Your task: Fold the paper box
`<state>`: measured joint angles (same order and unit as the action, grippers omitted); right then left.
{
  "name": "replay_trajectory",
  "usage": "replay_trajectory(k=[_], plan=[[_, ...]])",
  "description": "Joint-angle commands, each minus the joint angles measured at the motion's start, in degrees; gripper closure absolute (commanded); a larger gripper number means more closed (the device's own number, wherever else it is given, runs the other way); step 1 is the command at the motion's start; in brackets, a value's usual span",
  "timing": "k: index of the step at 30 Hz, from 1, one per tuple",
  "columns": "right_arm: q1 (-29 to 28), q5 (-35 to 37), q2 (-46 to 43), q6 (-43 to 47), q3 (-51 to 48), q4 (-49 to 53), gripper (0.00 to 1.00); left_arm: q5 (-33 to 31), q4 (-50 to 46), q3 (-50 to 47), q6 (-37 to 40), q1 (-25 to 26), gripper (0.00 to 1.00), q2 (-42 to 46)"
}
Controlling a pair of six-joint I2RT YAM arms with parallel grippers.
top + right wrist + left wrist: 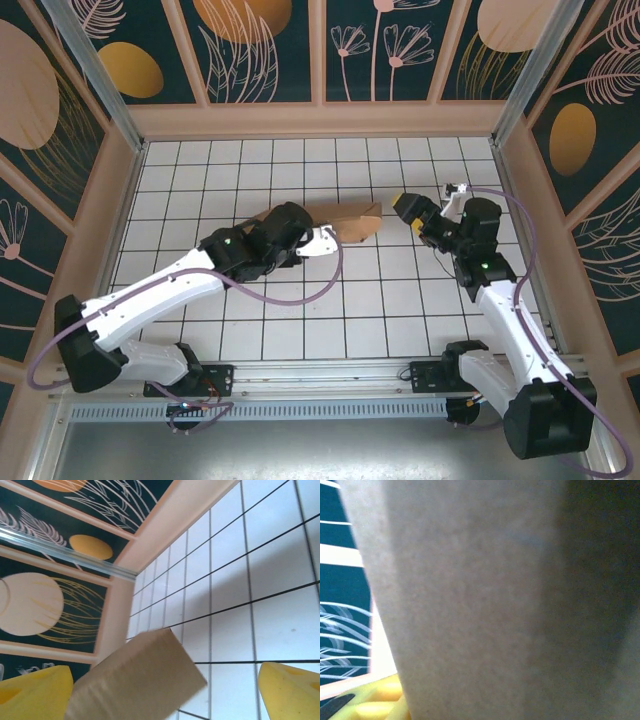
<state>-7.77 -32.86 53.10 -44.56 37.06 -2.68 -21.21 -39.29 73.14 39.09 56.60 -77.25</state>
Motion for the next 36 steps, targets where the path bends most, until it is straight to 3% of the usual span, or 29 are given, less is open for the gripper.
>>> replay_trajectory(k=[1, 5, 10, 13, 16, 21, 27, 36], plan=[[-0.23, 4.93, 2.82, 6.69, 0.55, -0.35, 0.20, 6.64, -17.35, 4.62, -9.10, 1.58, 0.53, -3.40], [-0.32, 5.76, 12.64, 10.41, 4.60, 4.10, 0.73, 7.09, -22.00, 7.26, -10.42, 2.18, 0.53, -6.78], [-1.46, 4.53, 19.69, 10.59, 1.56, -6.29, 0.98, 8.28, -24.17, 10.28, -10.18, 3.91, 0.54, -9.06], [-4.80, -1.92, 28.86, 11.91, 4.66, -8.98, 0.92, 8.98, -24.56, 11.73, -9.74, 4.40, 0.54, -10.36], [-9.91, -10.20, 41.30, 17.50, 13.18, -3.15, 0.83, 9.52, -24.54, 11.79, -9.05, 4.43, 0.54, -11.23], [-18.02, -14.94, 55.71, 27.47, 24.48, 9.17, 0.86, 10.96, -23.91, 11.60, -8.21, 4.43, 0.53, -12.79], [-21.02, -19.64, 61.31, 27.72, 23.65, 5.60, 0.90, 10.82, -22.56, 11.63, -7.91, 4.40, 0.50, -16.23], [-22.03, -18.05, 62.83, 27.41, 22.80, 4.59, 0.85, 5.35, -17.64, 11.36, -6.88, 4.40, 0.35, -20.27]])
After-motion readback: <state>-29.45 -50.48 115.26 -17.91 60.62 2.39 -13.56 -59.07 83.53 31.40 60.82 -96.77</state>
